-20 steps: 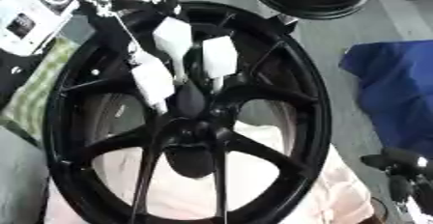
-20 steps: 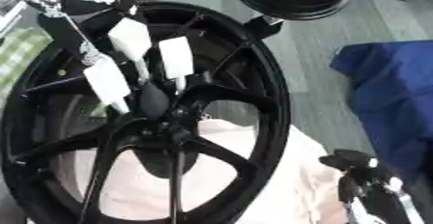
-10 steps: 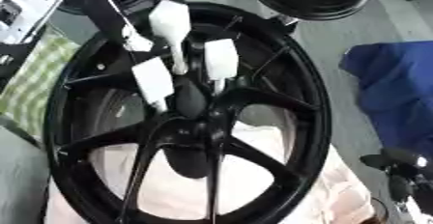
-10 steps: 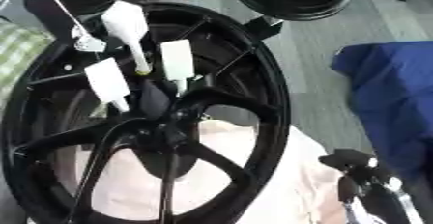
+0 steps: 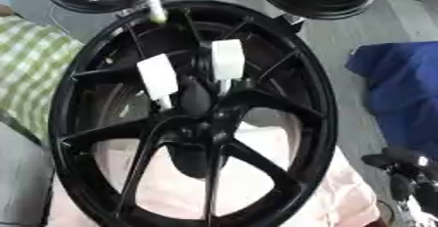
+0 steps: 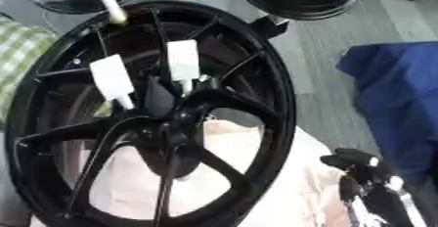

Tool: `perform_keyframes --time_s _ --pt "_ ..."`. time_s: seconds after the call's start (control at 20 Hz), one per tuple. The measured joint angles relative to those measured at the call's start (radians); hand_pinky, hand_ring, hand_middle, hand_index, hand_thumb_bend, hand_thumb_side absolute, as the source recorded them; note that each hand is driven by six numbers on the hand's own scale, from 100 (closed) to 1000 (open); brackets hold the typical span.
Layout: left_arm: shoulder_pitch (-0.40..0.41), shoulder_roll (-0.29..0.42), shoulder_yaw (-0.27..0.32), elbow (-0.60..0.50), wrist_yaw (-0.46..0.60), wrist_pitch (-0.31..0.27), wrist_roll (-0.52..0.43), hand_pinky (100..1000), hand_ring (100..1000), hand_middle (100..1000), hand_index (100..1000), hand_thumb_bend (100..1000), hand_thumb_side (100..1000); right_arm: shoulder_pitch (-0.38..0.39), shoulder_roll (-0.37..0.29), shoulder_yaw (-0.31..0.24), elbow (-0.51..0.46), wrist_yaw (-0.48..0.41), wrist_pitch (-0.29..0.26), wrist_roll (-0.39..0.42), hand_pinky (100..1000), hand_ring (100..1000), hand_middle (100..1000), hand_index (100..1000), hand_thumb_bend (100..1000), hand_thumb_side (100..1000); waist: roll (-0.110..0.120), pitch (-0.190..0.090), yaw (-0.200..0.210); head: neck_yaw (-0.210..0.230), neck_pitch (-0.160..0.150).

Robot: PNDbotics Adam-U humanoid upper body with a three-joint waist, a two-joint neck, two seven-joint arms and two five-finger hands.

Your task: Pull the pin out of the wheel hub.

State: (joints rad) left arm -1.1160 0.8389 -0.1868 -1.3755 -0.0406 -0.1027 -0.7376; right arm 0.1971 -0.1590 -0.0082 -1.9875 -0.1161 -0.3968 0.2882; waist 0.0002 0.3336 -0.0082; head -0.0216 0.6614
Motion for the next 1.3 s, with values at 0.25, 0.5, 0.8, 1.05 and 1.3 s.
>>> perform_keyframes --time_s 0.25,0.5,0.8,1.05,1.3 --pt "0.191 0.154 0.132 -0.021 0.068 0.019 0.117 789 463 323 530 100 115 0.014 0.007 -0.012 0.000 0.002 -0.020 -0.019 825 749 632 785 100 346 -0.010 -0.007 0.025 -0.012 0.012" --pt "0.378 0.256 0.251 -0.014 0.133 0.026 0.228 794 466 333 543 100 115 0.016 0.013 -0.022 0.000 0.001 -0.034 -0.033 825 750 633 785 100 346 -0.022 -0.011 0.048 -0.017 0.014" --pt "0.559 0.281 0.340 0.015 0.150 0.015 0.309 818 498 422 631 100 160 0.024 0.018 -0.030 0.000 -0.005 -0.048 -0.039 825 750 634 785 100 343 -0.040 -0.014 0.065 -0.022 0.014" --pt "0.659 0.260 0.381 -0.035 0.140 -0.009 0.321 899 706 677 855 337 471 0.024 0.024 -0.035 0.000 -0.015 -0.052 -0.041 825 750 633 785 100 342 -0.051 -0.014 0.071 -0.025 0.014" --pt "0.706 0.237 0.402 -0.055 0.091 -0.023 0.294 923 790 762 916 469 761 0.025 0.026 -0.035 0.000 -0.021 -0.057 -0.037 825 749 633 785 100 340 -0.057 -0.020 0.071 -0.026 0.014"
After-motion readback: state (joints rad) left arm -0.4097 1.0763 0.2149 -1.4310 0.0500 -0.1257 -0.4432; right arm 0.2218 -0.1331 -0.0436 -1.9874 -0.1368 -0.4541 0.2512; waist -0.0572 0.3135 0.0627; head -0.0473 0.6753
